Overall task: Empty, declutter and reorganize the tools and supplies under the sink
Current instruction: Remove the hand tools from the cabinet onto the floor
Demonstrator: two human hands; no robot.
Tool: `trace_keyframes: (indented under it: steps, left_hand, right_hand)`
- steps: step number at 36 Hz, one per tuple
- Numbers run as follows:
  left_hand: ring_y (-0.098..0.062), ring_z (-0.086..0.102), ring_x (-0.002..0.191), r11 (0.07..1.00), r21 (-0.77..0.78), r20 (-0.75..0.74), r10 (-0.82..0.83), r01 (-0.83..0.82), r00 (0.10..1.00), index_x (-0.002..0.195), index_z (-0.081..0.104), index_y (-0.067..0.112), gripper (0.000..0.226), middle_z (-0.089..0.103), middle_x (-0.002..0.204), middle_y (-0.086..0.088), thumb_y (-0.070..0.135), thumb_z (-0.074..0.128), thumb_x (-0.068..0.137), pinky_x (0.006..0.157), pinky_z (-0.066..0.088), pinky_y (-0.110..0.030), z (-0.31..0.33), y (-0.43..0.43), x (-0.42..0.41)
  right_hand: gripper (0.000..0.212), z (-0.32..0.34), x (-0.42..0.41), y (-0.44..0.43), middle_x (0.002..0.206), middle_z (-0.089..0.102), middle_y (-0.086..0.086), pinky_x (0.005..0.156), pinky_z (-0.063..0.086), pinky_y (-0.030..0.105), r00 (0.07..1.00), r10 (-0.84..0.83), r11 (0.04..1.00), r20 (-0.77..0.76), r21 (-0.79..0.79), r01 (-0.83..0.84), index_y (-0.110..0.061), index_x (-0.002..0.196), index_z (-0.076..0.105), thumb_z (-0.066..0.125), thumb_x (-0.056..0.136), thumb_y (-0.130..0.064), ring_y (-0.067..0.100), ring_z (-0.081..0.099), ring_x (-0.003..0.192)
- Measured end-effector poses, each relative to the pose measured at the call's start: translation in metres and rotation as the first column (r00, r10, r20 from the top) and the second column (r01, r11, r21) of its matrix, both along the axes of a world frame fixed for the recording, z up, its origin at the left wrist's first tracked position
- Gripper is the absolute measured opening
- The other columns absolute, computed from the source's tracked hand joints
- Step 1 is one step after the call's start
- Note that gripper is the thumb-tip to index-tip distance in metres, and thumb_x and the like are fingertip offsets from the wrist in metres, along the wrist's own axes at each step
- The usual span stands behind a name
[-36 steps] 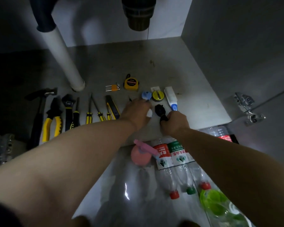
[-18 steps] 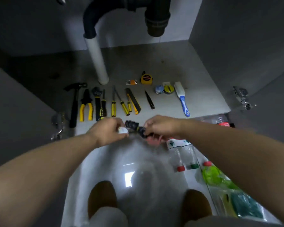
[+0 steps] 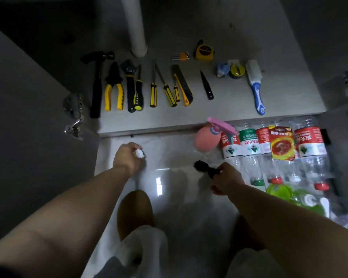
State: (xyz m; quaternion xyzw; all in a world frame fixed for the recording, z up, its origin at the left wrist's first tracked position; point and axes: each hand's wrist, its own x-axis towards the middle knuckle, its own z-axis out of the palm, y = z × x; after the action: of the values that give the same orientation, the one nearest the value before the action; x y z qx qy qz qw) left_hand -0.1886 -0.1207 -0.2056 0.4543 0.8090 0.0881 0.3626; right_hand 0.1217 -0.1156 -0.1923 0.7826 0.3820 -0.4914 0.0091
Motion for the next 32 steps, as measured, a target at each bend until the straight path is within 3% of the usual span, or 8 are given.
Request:
trace_keyframes:
  steps: [4,8,11,16,19,23,28,32]
  left_hand:
    - [-0.035,0.063,0.105,0.993,0.008,0.054,0.118,-0.119,0.992,0.121,0.066,0.01,0.039,0.051,0.126,-0.013,-0.003,0.067,0.084,0.101,0.049,-0.034,-0.007,-0.001,0.0]
    - [-0.026,0.053,0.091,0.986,-0.06,0.091,0.158,-0.153,0.983,0.139,0.052,0.022,0.06,0.038,0.131,-0.011,0.002,0.065,0.084,0.095,0.044,-0.027,-0.003,-0.004,0.001]
    - [-0.034,0.055,0.103,0.988,-0.102,0.093,0.125,-0.115,0.988,0.147,0.043,0.024,0.065,0.035,0.139,-0.014,0.009,0.066,0.087,0.092,0.048,-0.034,0.007,-0.001,0.003]
    - [-0.04,0.055,0.115,0.952,-0.287,-0.08,-0.136,0.108,0.987,0.135,0.047,0.01,0.047,0.038,0.142,-0.019,0.031,0.062,0.096,0.084,0.051,-0.038,0.042,0.014,0.01]
    - [-0.029,0.067,0.095,0.848,-0.409,0.041,-0.352,0.337,0.935,0.095,0.063,0.008,0.019,0.066,0.108,-0.014,0.026,0.057,0.097,0.067,0.05,-0.031,0.075,0.036,0.023]
    - [-0.016,0.071,0.075,0.721,-0.485,0.29,-0.4,0.494,0.869,0.101,0.072,0.011,0.029,0.073,0.089,-0.004,0.038,0.065,0.093,0.062,0.048,-0.026,0.124,0.069,0.055]
    - [-0.012,0.061,0.061,0.749,-0.275,0.358,-0.502,0.603,0.787,0.09,0.066,0.014,0.028,0.065,0.074,-0.002,0.04,0.058,0.099,0.053,0.036,-0.026,0.16,0.123,0.104]
    - [-0.017,0.054,0.061,0.836,0.038,0.19,-0.544,0.547,0.818,0.074,0.06,0.018,0.03,0.06,0.066,-0.002,0.035,0.061,0.099,0.06,0.04,-0.027,0.165,0.158,0.129]
  right_hand:
    - [0.058,0.006,-0.004,0.004,0.089,0.05,0.007,0.057,0.063,0.047,0.997,0.01,1.0,0.071,0.017,-0.011,-0.027,0.116,0.034,0.074,0.077,-0.015,0.039,0.072,0.078]
    - [0.038,0.02,-0.014,0.008,0.091,0.061,0.013,0.048,0.06,0.038,0.995,0.063,0.998,0.081,0.017,-0.065,-0.016,0.114,0.04,0.066,0.086,-0.016,0.034,0.073,0.069]
    - [0.011,0.043,-0.018,0.013,0.082,0.066,0.012,0.053,0.059,0.033,0.97,0.235,0.962,-0.07,-0.128,-0.242,-0.005,0.101,0.057,0.058,0.092,-0.011,0.026,0.071,0.062]
    - [0.024,0.095,-0.007,0.035,0.079,0.06,0.008,0.047,0.048,0.023,0.855,0.35,0.853,-0.383,-0.248,-0.46,-0.004,0.111,0.066,0.066,0.094,-0.022,0.014,0.057,0.053]
    - [0.026,0.12,0.007,0.062,0.074,0.055,0.005,0.046,0.046,0.021,0.827,0.397,0.851,-0.399,-0.179,-0.495,-0.005,0.106,0.068,0.071,0.089,-0.024,0.013,0.053,0.051]
    - [0.014,0.146,0.032,0.101,0.062,0.057,0.005,0.043,0.043,0.019,0.855,0.427,0.901,-0.294,0.061,-0.43,-0.009,0.09,0.068,0.07,0.087,-0.022,0.012,0.054,0.045]
    - [0.016,0.149,0.07,0.138,0.071,0.063,0.011,0.042,0.037,0.019,0.945,0.31,0.913,-0.102,0.31,-0.266,-0.002,0.085,0.073,0.066,0.088,-0.016,0.014,0.051,0.05]
    - [0.016,0.139,0.078,0.145,0.079,0.067,0.01,0.054,0.04,0.025,0.974,0.222,0.913,-0.039,0.358,-0.194,-0.006,0.086,0.072,0.065,0.09,-0.02,0.022,0.061,0.071]
